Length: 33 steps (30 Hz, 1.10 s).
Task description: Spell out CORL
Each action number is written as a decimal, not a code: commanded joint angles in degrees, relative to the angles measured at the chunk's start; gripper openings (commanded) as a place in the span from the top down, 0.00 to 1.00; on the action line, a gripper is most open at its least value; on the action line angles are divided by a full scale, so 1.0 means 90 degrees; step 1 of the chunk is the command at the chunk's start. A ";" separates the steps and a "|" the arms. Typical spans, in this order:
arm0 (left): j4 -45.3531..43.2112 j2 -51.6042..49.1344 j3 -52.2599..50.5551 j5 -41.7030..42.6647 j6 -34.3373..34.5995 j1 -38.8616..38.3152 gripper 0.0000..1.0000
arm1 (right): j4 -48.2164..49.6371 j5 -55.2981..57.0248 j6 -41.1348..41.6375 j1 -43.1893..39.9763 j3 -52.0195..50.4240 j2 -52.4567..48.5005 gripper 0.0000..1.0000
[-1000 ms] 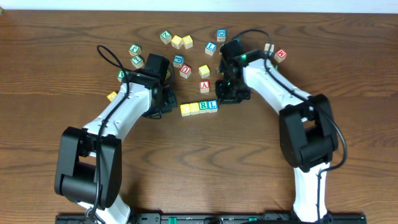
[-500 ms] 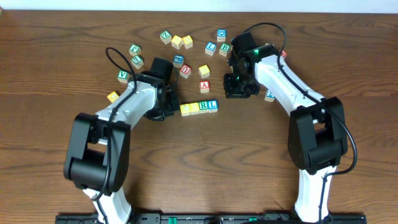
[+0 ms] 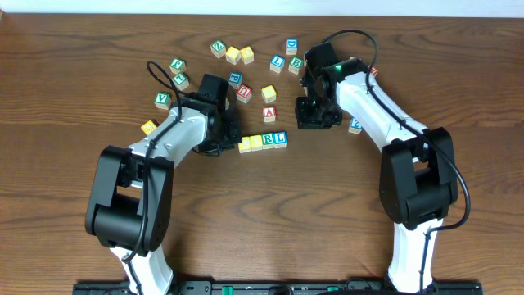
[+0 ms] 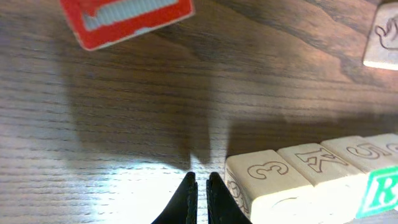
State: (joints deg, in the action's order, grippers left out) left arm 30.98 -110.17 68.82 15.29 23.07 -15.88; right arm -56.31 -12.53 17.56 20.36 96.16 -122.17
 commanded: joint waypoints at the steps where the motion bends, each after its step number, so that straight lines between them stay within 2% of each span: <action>1: -0.0053 0.0017 -0.0039 0.0255 -0.0449 -0.0027 0.92 | -0.0022 0.0068 -0.0056 -0.0061 0.0053 0.0131 0.74; 13: -0.0180 0.0017 -0.0039 0.0248 -0.0928 -0.0318 0.93 | -0.0053 0.0066 -0.0056 -0.0061 0.0053 0.0131 0.73; 33: -0.0454 -0.0012 -0.0039 0.0250 -0.0945 -0.0318 0.93 | -0.0024 0.0104 0.0056 -0.0061 -0.0080 -0.0051 0.77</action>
State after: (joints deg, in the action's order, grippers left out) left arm 27.31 -110.17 68.82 16.67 15.49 -18.76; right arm -56.95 -12.16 17.54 20.36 96.14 -122.21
